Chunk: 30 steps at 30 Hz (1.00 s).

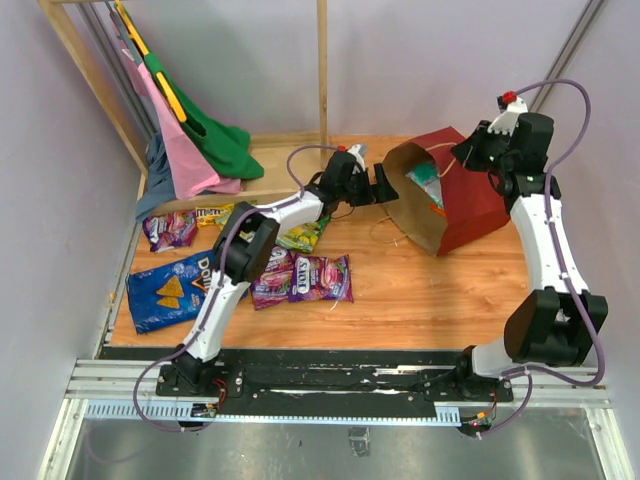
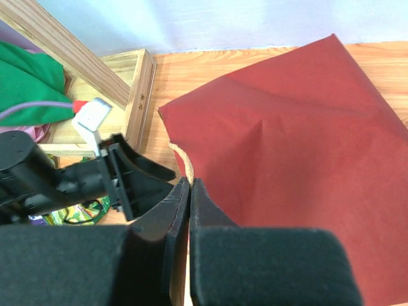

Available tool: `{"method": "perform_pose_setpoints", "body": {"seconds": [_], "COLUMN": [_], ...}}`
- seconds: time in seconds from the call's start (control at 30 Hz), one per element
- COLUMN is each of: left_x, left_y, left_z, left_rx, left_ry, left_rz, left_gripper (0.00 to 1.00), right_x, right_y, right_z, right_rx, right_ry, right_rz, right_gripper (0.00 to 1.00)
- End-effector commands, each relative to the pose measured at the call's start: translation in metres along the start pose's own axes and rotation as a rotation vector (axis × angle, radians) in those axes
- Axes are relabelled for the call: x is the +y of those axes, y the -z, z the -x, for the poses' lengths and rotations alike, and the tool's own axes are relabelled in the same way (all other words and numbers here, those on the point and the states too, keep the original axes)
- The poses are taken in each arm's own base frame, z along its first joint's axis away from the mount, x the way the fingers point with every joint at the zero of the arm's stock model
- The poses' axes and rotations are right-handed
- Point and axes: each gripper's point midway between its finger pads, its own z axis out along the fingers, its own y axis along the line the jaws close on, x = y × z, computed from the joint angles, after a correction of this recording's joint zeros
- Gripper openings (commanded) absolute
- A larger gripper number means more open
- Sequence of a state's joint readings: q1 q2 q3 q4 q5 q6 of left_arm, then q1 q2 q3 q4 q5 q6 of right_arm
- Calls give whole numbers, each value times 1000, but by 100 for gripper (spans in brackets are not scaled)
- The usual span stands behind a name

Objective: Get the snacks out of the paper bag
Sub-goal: Adjust the paper bag at the center of the board.

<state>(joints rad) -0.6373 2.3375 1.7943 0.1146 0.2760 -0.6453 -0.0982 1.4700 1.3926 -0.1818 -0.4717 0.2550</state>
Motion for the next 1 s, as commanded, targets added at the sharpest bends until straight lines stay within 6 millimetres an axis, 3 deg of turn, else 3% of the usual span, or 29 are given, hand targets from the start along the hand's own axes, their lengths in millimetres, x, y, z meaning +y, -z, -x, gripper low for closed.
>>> {"method": "perform_pose_setpoints", "body": {"seconds": [0.0, 0.23, 0.33, 0.53, 0.73, 0.97], "left_x": [-53, -77, -85, -71, -71, -77], "left_y": [-23, -45, -34, -5, -39, -77], "left_z": [14, -2, -8, -6, -21, -11], "left_rx": [-28, -24, -24, -101, -81, -143], "left_ry": [103, 184, 178, 175, 243, 302], "left_rz": [-239, -333, -333, -233, -217, -197], "left_gripper": [93, 92, 91, 91, 88, 85], "right_x": [12, 13, 13, 17, 26, 30], "right_y": [10, 2, 0, -2, -6, 0], "right_z": [11, -2, -8, -13, -17, -18], "right_rx": [-54, -27, -14, -17, -13, -17], "right_ry": [25, -17, -22, -30, -28, -15], "right_rz": [22, 54, 56, 63, 79, 74], "right_gripper": [1, 1, 1, 1, 1, 1]}}
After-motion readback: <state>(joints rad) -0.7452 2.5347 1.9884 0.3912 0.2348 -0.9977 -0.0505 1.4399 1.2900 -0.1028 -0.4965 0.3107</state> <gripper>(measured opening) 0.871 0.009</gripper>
